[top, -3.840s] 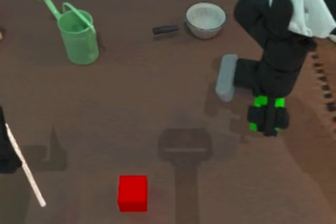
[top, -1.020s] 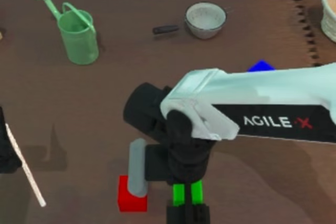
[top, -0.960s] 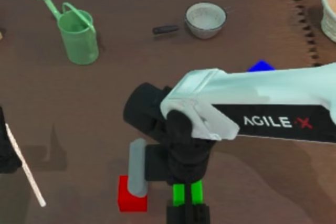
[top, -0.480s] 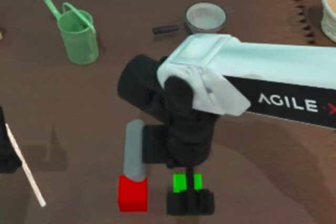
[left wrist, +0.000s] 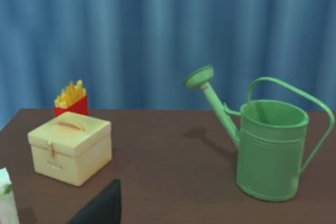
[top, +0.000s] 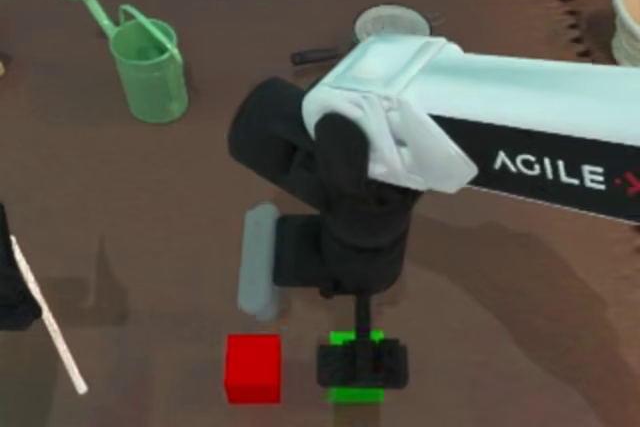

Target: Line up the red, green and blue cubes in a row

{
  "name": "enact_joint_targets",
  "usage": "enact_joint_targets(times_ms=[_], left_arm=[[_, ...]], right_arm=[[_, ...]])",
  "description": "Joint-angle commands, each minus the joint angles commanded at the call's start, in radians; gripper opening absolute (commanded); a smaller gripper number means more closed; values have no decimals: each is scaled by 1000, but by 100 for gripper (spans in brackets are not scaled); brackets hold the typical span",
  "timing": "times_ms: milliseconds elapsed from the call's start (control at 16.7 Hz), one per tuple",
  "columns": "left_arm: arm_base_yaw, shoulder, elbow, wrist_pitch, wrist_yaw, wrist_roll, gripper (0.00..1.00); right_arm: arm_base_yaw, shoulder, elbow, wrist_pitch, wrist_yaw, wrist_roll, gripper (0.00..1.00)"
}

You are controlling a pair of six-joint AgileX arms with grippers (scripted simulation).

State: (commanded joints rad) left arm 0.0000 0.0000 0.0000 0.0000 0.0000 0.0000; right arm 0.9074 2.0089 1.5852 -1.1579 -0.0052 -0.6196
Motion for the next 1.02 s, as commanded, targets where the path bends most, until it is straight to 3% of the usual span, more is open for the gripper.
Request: enact_joint_targets(times_ms=[240,720,1020], left_arm=[[0,0,0,0,0,0,100],[0,0,0,0,0,0,100],[0,0,0,0,0,0,100]], right_arm=[[-153,144,196,-82,3,47,100],[-566,449,715,-252,10,181,100],[-614,483,764,-270,12,199,100]])
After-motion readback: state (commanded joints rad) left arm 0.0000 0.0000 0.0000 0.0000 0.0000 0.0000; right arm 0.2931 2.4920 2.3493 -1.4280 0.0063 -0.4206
